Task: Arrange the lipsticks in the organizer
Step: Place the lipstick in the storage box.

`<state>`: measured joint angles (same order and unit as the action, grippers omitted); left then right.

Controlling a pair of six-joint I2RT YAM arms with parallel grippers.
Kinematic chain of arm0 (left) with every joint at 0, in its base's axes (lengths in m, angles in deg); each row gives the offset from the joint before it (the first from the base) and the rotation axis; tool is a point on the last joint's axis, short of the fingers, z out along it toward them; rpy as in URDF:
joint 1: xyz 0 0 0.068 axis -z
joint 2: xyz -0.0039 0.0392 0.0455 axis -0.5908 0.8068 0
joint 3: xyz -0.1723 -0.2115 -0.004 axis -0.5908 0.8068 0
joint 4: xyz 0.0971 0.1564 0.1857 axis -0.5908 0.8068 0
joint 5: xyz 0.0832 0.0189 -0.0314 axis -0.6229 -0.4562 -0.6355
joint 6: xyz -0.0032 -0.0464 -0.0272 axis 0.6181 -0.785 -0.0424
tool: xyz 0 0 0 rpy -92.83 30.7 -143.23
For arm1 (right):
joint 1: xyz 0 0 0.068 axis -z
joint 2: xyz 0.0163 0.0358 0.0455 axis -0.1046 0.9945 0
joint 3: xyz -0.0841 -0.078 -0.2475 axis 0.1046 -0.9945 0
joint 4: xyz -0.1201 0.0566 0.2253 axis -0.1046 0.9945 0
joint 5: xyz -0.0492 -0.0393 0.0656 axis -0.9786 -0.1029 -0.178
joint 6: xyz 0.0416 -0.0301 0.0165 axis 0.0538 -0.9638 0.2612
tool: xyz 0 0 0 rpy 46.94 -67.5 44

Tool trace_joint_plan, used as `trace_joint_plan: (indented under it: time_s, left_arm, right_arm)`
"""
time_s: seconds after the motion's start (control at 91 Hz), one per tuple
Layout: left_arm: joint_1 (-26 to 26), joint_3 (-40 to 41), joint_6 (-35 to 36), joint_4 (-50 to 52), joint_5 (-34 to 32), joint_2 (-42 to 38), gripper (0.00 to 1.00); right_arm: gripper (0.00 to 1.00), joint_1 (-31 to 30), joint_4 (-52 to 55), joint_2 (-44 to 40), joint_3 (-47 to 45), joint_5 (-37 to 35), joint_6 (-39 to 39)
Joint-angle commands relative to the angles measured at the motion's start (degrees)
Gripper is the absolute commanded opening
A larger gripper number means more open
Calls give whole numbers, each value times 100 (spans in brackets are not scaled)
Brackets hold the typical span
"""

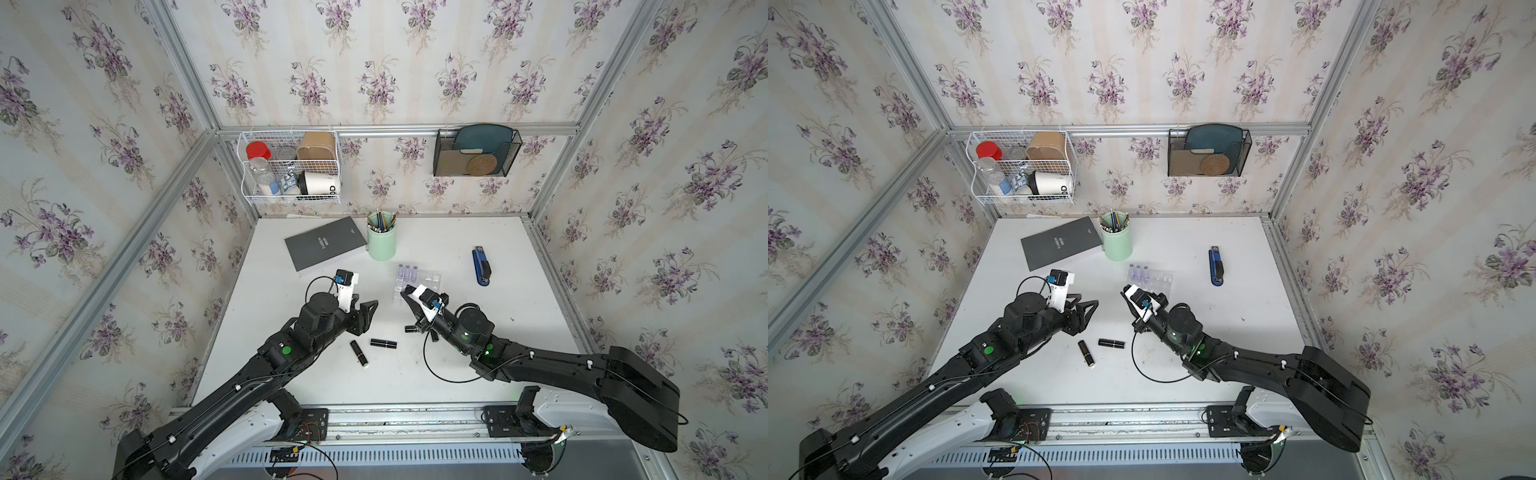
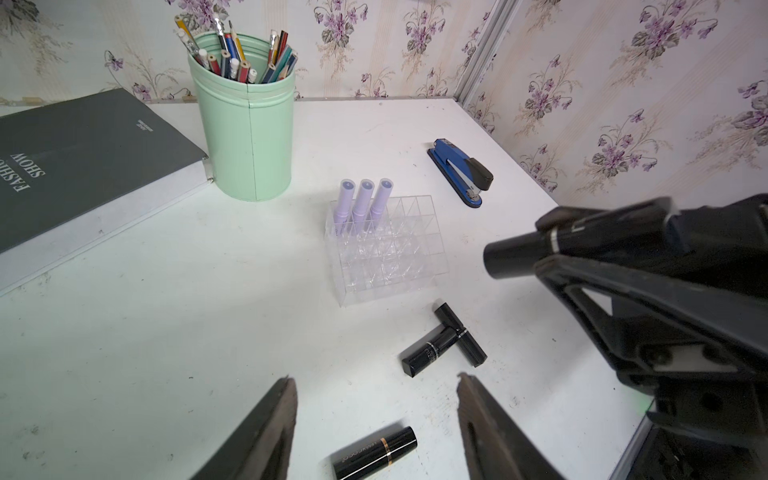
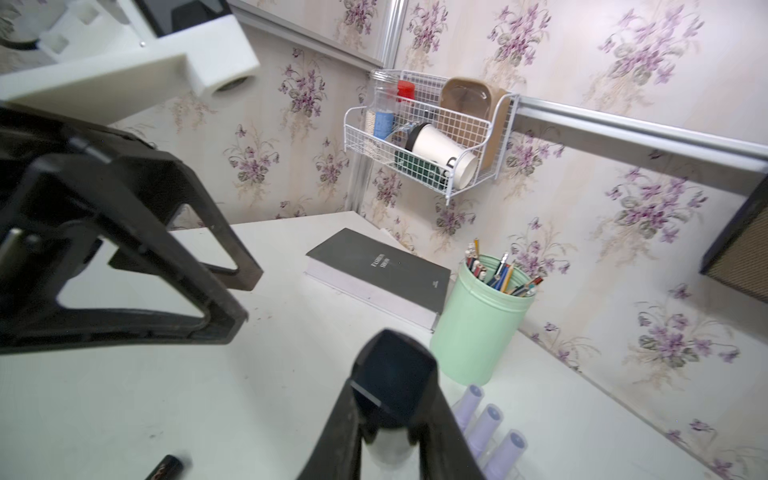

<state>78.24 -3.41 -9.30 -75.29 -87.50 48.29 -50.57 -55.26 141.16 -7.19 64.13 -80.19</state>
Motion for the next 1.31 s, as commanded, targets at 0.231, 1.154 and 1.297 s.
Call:
trace_joint_plan:
  time_s: [0.231, 1.154, 1.297]
  left_arm:
    - [-128, 112, -416, -417, 58, 234, 64]
    - [-242, 603, -748, -750, 160, 382, 63]
    - [-246, 601, -747, -742, 172, 313, 63]
  right_arm:
    - [7, 1589, 2637, 654, 1536, -132, 2997]
    - [4, 2169, 1895, 2869, 2045, -153, 3925]
    - [3, 2176, 1915, 2939, 2011, -261, 3917]
